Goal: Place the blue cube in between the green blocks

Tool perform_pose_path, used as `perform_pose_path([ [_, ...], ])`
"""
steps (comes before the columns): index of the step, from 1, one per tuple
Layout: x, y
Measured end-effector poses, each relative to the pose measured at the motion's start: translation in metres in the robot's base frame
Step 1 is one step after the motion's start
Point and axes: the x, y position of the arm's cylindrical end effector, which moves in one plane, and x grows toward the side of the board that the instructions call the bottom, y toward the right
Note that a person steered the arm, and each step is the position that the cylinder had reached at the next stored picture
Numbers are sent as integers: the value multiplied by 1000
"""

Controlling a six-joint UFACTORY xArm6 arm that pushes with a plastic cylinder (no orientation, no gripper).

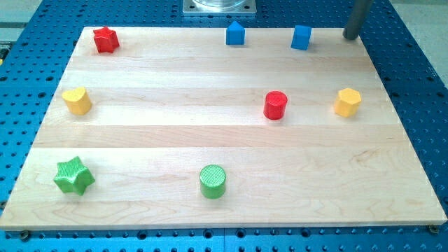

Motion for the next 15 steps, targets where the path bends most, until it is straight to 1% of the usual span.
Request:
perform_pose_path([
  [1, 6, -47],
  [2, 41, -103],
  [3, 56, -156],
  [4, 35, -97],
  [5, 5, -107],
  [6, -4, -157],
  [7, 25, -208],
  [8, 79, -234],
  [9, 125, -243],
  [11, 203, -275],
  [13, 264, -308],
  [14, 294, -300],
  [15, 312, -269],
])
